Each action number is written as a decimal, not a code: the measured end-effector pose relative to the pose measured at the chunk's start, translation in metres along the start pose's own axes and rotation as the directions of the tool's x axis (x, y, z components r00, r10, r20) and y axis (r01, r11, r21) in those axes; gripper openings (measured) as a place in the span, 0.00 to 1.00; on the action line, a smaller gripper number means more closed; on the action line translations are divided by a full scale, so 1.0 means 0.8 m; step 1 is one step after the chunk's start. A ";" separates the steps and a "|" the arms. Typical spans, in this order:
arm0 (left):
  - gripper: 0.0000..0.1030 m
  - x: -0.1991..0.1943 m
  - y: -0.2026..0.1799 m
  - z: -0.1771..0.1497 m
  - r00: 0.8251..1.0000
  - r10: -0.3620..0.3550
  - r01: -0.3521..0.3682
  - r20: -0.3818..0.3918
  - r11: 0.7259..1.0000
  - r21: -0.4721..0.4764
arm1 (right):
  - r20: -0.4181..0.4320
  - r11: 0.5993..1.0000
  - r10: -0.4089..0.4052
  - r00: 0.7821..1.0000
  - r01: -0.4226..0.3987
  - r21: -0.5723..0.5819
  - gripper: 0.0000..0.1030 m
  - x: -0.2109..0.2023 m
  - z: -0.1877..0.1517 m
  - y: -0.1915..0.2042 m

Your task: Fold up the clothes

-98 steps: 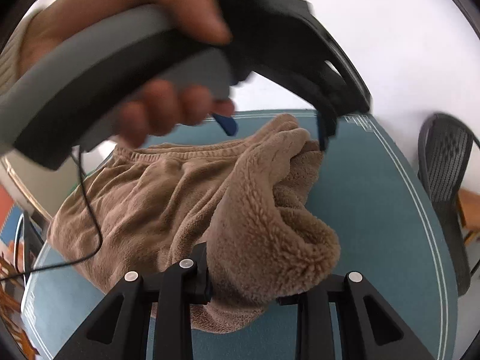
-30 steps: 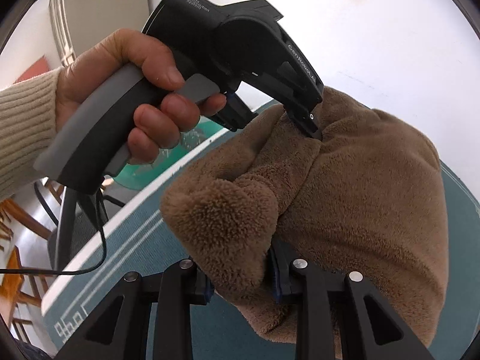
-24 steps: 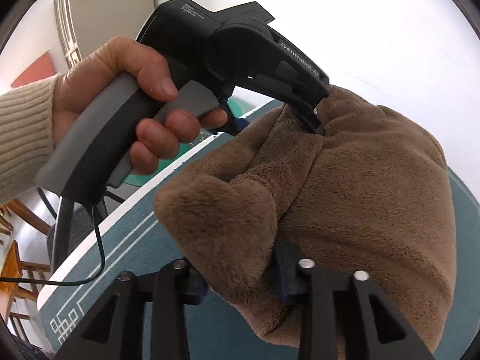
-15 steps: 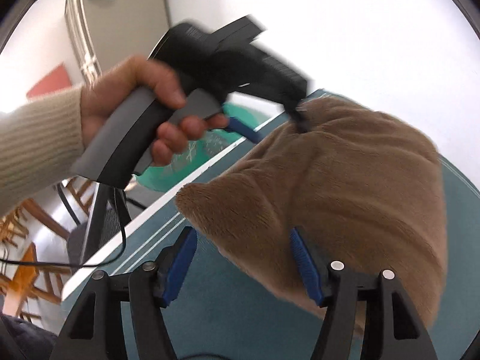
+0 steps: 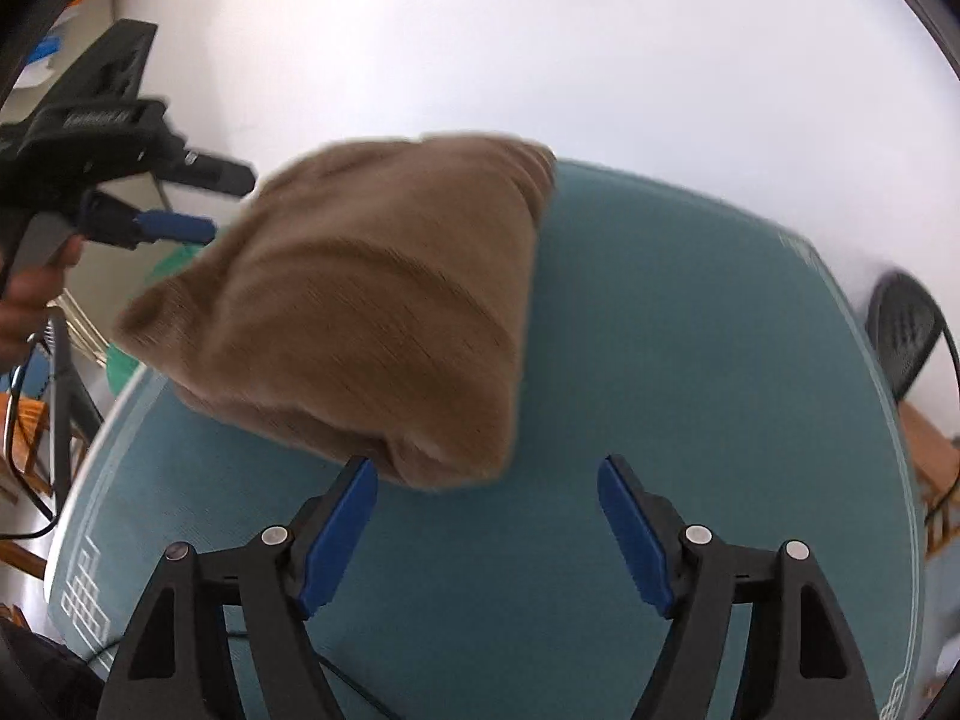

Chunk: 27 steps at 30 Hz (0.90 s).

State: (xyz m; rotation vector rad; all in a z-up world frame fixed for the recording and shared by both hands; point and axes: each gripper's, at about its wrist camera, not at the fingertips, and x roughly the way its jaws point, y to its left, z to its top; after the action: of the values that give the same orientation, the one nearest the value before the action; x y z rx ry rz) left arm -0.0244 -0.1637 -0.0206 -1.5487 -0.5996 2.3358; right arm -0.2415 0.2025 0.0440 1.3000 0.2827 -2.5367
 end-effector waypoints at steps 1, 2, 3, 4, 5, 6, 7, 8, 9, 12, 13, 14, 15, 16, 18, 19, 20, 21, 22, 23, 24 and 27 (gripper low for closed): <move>0.78 0.004 -0.001 -0.002 1.000 0.003 -0.003 -0.002 1.000 -0.013 | -0.001 1.000 0.002 1.000 -0.002 0.001 0.75 0.009 0.001 0.002; 0.78 0.004 0.000 -0.001 1.000 0.004 -0.004 0.003 1.000 -0.023 | 0.000 1.000 0.004 1.000 -0.004 0.000 0.75 0.018 0.002 0.005; 0.78 0.003 0.001 0.001 1.000 0.002 -0.002 0.007 0.999 -0.032 | 0.005 1.000 0.003 1.000 -0.003 0.001 0.75 0.026 0.001 0.007; 0.78 0.002 0.002 0.002 1.000 -0.004 0.004 0.007 0.999 -0.041 | 0.012 1.000 -0.001 1.000 0.001 0.003 0.75 0.034 0.000 0.007; 0.78 0.000 0.003 0.003 1.000 -0.008 0.008 0.008 0.999 -0.049 | 0.018 1.000 -0.010 1.000 0.010 0.013 0.75 0.052 0.008 0.008; 0.78 0.000 0.002 0.003 1.000 -0.002 0.002 0.006 0.999 -0.051 | 0.024 0.999 -0.021 0.999 0.021 0.028 0.75 0.075 0.020 0.010; 0.78 0.000 0.000 0.004 1.000 0.005 -0.005 0.005 0.999 -0.051 | 0.031 0.999 -0.034 0.999 0.032 0.042 0.75 0.079 0.023 0.009; 0.78 0.003 -0.001 0.004 1.000 0.019 -0.019 0.005 0.999 -0.040 | 0.040 0.998 -0.050 0.998 0.048 0.052 0.76 0.077 0.024 0.005; 0.78 0.006 -0.002 0.004 0.999 0.036 -0.036 0.003 0.999 -0.028 | 0.044 0.996 -0.072 0.996 0.070 0.049 0.76 0.078 0.025 0.002; 0.78 0.026 -0.004 -0.004 0.991 0.128 -0.128 -0.039 0.992 0.005 | 0.048 0.988 -0.151 0.987 0.150 0.018 0.79 0.072 0.017 -0.011; 0.80 0.033 -0.001 -0.007 0.992 0.117 -0.117 -0.053 0.993 -0.001 | 0.039 0.984 -0.180 0.983 0.180 0.005 0.80 0.073 0.011 -0.016; 0.80 0.036 0.003 -0.011 0.994 0.095 -0.096 -0.055 0.995 -0.025 | 0.026 0.978 -0.206 0.978 0.206 -0.006 0.85 0.079 0.008 -0.020; 0.80 0.040 0.007 -0.015 0.996 0.073 -0.076 -0.056 0.996 -0.050 | 0.011 0.976 -0.217 0.976 0.216 0.003 0.90 0.084 0.005 -0.027; 0.80 0.043 0.010 -0.018 0.997 0.055 -0.058 -0.055 0.996 -0.069 | -0.005 0.976 -0.218 0.976 0.218 0.023 0.93 0.088 0.003 -0.035; 0.80 0.042 0.005 -0.016 0.997 0.070 -0.072 -0.040 0.997 -0.041 | -0.028 0.974 -0.219 0.975 0.220 0.049 0.98 0.098 0.002 -0.045; 0.81 0.042 0.003 -0.014 0.996 0.083 -0.084 -0.037 0.996 -0.024 | -0.031 0.975 -0.217 0.976 0.218 0.049 0.98 0.104 0.005 -0.044; 0.82 0.042 0.001 -0.012 0.995 0.089 -0.090 -0.036 0.996 -0.013 | -0.035 0.975 -0.214 0.976 0.216 0.051 0.98 0.107 0.006 -0.044; 0.82 0.043 -0.001 -0.010 0.995 0.096 -0.096 -0.035 0.995 -0.003 | -0.041 0.976 -0.211 0.977 0.213 0.052 0.98 0.107 0.006 -0.045; 0.83 0.043 -0.003 -0.007 0.994 0.100 -0.100 -0.034 0.995 0.006 | -0.046 0.976 -0.208 0.977 0.211 0.054 0.98 0.108 0.006 -0.047; 0.83 0.043 -0.002 -0.004 0.995 0.096 -0.096 -0.034 0.995 0.002 | -0.051 0.977 -0.205 0.977 0.208 0.056 0.98 0.109 0.007 -0.048; 0.84 0.043 -0.002 -0.003 0.995 0.093 -0.093 -0.032 0.996 -0.002 | -0.056 0.977 -0.202 0.978 0.205 0.058 0.98 0.109 0.007 -0.049; 0.85 0.042 -0.005 0.002 0.995 0.094 -0.094 -0.024 0.995 -0.012 | -0.079 0.978 -0.193 0.978 0.198 0.068 0.98 0.110 0.007 -0.054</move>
State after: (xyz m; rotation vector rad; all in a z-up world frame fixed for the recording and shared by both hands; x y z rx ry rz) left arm -0.0393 -0.1456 -0.0451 -1.6416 -0.5491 2.3832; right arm -0.3091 0.2283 -0.0228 1.4610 0.3491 -2.6894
